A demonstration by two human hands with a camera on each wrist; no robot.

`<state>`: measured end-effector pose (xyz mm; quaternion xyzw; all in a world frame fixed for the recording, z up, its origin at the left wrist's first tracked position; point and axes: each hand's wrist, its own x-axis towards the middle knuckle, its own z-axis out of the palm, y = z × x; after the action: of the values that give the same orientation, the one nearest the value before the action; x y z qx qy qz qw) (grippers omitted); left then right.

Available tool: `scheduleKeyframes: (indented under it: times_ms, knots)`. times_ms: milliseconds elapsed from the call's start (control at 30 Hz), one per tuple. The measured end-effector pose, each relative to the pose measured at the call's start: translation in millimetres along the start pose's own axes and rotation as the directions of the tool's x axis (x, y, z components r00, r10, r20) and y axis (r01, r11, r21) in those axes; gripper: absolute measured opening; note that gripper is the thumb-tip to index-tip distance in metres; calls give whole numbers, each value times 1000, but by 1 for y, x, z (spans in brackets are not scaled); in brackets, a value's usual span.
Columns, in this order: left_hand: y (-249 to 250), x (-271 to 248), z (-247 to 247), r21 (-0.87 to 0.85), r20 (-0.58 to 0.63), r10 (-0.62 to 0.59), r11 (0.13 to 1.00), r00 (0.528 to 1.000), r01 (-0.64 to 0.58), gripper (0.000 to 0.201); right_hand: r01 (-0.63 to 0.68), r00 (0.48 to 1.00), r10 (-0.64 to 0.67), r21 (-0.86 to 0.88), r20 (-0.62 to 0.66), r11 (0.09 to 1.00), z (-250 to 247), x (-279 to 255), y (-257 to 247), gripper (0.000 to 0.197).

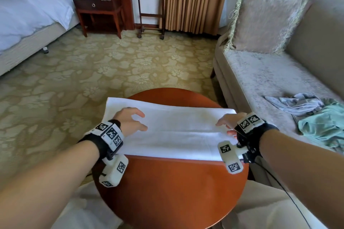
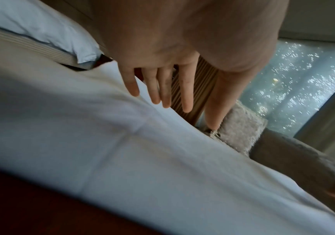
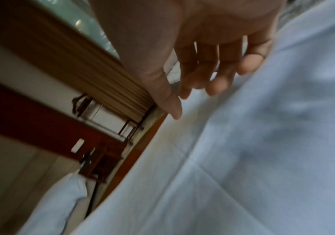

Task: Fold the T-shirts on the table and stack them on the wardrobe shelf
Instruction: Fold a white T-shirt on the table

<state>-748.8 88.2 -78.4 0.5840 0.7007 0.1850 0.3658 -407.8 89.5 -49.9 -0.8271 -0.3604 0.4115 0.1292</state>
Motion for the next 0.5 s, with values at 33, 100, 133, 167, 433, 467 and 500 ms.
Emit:
scheduleKeyframes:
  times_ms: [33, 100, 133, 167, 433, 467, 500]
  knots:
    - [1, -5, 7, 70, 53, -2, 998, 999, -2, 49, 4, 1000, -1, -90, 28, 996, 6, -7, 3, 25]
    - [2, -15, 22, 213, 142, 8, 976, 990, -39, 78, 7, 999, 2, -213, 42, 977, 16, -9, 16, 48]
    - [-1, -18, 29, 295, 184, -6, 954, 983, -49, 92, 6, 1000, 1, -282, 24, 959, 20, -13, 21, 63]
    - [-5, -22, 34, 391, 213, -29, 919, 977, -58, 104, 6, 1000, -3, -355, 9, 935, 23, -21, 26, 70]
    - [-22, -33, 44, 657, 246, -143, 752, 959, -56, 118, 131, 961, -250, -608, -115, 783, 57, -33, 68, 66]
    - [-20, -34, 44, 663, 244, -166, 748, 955, -39, 119, 148, 959, -267, -631, -96, 761, 59, -31, 65, 69]
    - [-18, -35, 44, 662, 244, -196, 750, 950, -16, 119, 162, 958, -276, -651, -75, 741, 60, -27, 63, 71]
